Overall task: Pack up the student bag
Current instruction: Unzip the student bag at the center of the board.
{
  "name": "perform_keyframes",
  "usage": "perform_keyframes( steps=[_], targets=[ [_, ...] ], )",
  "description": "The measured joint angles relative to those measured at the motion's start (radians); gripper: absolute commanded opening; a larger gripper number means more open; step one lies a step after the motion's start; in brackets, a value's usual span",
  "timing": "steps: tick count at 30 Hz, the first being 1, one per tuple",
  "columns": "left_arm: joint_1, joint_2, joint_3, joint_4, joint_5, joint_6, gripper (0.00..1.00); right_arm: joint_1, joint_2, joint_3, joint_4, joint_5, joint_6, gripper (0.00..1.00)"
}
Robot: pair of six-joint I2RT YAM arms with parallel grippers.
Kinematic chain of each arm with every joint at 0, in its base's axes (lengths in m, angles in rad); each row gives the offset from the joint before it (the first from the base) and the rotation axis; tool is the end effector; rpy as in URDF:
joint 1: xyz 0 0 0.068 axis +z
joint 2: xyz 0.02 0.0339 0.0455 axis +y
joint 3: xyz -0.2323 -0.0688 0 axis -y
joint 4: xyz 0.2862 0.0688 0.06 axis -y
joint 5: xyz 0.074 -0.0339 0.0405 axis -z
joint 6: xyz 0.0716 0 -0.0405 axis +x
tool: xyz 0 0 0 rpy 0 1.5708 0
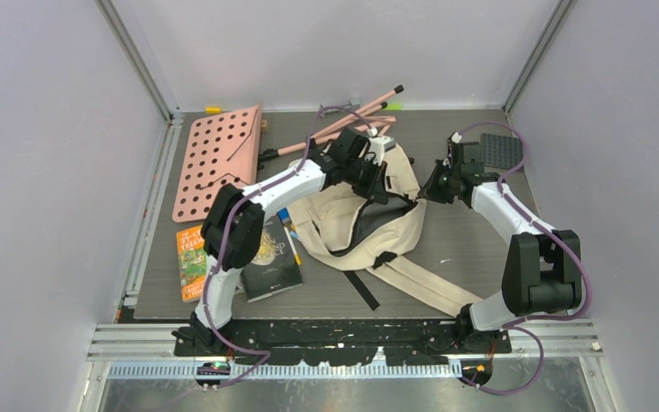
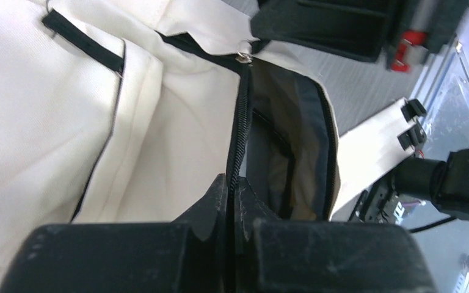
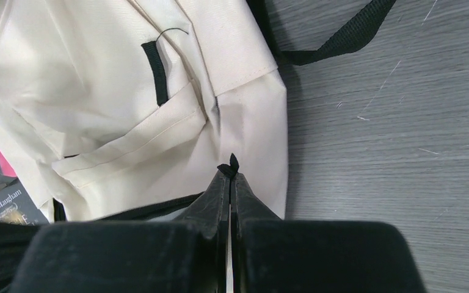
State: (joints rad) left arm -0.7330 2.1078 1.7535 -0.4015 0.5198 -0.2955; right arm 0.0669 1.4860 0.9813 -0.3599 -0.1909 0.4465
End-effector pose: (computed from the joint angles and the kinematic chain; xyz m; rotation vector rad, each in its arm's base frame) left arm 0.3680 -0.3791 0.1767 0.8086 2.3376 -1.0907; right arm 0.3718 0.0385 0.1493 0.3799 2.4389 0.4593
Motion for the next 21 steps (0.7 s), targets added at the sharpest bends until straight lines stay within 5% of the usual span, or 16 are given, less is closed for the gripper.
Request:
perform_keyframes(
  steps=[10,21],
  targets=[
    [-0.047,-0.237,-0.090,-0.045,-0.032,0.042,0.00,0.008,0.006,0.075,-0.018,0.001,0.009,0.00],
    [-0.043,-0.274,-0.031,-0.162,-0.040,0.097,0.00,0.016,0.137,0.186,-0.032,0.010,0.051,0.00]
  ],
)
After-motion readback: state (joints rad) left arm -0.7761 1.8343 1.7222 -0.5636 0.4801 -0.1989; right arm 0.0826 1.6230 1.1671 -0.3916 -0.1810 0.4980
